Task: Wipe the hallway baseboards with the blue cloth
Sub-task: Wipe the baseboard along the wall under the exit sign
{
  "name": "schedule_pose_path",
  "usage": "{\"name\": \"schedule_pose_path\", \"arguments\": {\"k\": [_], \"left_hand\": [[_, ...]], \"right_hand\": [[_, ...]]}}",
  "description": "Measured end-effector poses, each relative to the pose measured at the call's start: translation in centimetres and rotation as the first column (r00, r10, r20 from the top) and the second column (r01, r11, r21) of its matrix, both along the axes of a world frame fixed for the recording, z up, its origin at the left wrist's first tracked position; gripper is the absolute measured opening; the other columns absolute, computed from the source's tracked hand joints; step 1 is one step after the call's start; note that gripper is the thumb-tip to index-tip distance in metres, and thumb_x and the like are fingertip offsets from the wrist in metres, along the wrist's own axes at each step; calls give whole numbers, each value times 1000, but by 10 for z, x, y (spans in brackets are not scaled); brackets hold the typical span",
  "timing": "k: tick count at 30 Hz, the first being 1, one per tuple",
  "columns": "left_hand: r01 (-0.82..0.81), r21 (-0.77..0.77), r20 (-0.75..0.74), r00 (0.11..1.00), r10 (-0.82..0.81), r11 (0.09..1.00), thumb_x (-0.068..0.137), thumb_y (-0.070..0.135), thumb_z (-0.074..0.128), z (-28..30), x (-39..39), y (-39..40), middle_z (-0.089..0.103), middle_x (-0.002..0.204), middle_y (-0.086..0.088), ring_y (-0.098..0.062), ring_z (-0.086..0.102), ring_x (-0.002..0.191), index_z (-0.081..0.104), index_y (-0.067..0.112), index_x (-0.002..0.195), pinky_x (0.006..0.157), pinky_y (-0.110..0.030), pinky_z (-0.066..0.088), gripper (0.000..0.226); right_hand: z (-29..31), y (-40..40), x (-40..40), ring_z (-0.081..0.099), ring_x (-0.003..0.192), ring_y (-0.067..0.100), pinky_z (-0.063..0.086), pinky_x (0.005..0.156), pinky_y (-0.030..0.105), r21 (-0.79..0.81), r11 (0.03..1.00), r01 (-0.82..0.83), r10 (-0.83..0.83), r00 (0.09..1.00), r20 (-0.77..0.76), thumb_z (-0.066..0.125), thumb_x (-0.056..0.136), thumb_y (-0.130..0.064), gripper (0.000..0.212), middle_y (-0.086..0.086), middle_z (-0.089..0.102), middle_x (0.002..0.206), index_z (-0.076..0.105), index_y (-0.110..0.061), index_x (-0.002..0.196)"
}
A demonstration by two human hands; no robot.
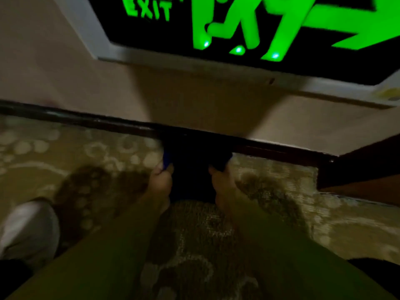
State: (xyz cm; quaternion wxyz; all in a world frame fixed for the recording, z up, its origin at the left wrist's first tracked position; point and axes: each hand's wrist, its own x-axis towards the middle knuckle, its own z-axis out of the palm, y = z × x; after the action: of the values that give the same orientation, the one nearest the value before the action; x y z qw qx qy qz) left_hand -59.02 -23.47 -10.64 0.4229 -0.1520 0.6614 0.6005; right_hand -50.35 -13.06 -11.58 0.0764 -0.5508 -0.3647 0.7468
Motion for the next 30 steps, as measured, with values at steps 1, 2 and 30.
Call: {"name": "schedule_pose_path", "arguments": {"k": [1,2,30], "left_hand": [[-17,25,11,1000,17,1000,105,20,41,-4,-1,-2,62,129,-11,-34,61,116,52,22,139,98,-53,50,36],[-25,56,23,999,24,998,104,22,42,-5,-2,-3,63,128,-11,-34,62,114,52,23,139,94,-53,52,36],[61,159,199,976,-92,985,98,27,55,48,-74,-25,60,128,-6,-31,59,115,57,13,132,100,-44,49,37]], "right_hand": [[-6,-1,0,52,123,35,42,104,56,-1,1000,13,-13,1000,-17,50,98,-11,50,10,52,138,37,-22,145],[-10,-1,-1,54,120,36,43,102,57,7,999,45,-45,999,-21,50,98,-10,46,11,54,135,41,-21,142],[108,-58,-38,65,84,30,55,81,46,373,896,240,-332,921,205,63,89,-6,18,17,66,107,62,-8,107]]}}
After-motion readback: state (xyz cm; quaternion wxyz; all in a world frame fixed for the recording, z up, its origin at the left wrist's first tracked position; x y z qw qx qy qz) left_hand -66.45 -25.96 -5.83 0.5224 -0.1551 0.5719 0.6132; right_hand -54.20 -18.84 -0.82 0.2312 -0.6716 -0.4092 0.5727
